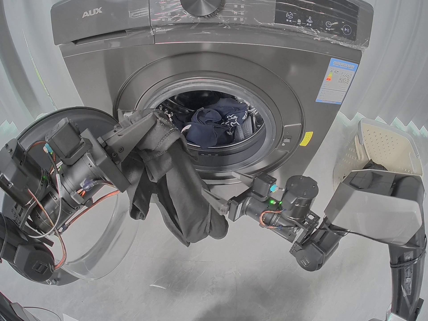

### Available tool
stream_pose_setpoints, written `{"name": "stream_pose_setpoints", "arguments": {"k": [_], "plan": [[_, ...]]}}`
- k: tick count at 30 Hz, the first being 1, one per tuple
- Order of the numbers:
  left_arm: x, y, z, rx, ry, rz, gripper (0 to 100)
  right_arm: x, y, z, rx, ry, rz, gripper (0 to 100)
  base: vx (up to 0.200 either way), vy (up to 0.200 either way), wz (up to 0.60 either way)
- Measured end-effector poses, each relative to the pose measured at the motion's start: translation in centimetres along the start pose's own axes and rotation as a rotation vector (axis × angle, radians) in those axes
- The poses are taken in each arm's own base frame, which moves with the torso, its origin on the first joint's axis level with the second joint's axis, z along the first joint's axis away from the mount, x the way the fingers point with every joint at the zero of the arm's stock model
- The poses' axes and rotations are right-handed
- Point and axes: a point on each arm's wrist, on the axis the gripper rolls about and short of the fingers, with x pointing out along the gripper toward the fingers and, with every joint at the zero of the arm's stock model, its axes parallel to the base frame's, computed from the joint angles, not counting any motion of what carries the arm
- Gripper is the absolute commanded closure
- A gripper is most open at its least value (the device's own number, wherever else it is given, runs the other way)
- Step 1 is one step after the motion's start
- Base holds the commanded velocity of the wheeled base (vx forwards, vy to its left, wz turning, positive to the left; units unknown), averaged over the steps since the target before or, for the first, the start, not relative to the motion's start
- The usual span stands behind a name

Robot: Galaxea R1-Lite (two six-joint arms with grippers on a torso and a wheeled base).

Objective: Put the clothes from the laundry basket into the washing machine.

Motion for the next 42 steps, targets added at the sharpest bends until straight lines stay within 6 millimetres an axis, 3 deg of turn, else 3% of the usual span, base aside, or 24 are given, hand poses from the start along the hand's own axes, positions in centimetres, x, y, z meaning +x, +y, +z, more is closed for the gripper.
{"name": "stream_pose_setpoints", "arguments": {"k": [6, 15, 21, 32, 42], "plan": [[0.0, -0.1, 0.0, -0.003, 0.001, -0.005, 100, -1.0, -1.5, 2.0, -0.009, -0.022, -0.027, 0, 0.000, 0.000, 0.00], [0.1, -0.2, 0.0, -0.004, 0.000, -0.008, 100, 2.8, -1.5, 2.2, -0.011, -0.045, -0.033, 0, 0.000, 0.000, 0.00], [0.0, -0.2, 0.1, -0.004, -0.003, -0.008, 100, 4.9, 0.4, 0.4, -0.004, -0.024, 0.007, 0, 0.000, 0.000, 0.00], [0.0, -0.1, 0.1, -0.001, -0.005, -0.002, 100, 3.8, 5.1, 0.1, 0.006, -0.023, 0.122, 0, 0.000, 0.000, 0.00], [0.0, -0.1, 0.1, -0.001, -0.004, -0.002, 100, 4.2, 6.0, 0.4, 0.006, -0.062, 0.204, 0, 0.000, 0.000, 0.00]]}}
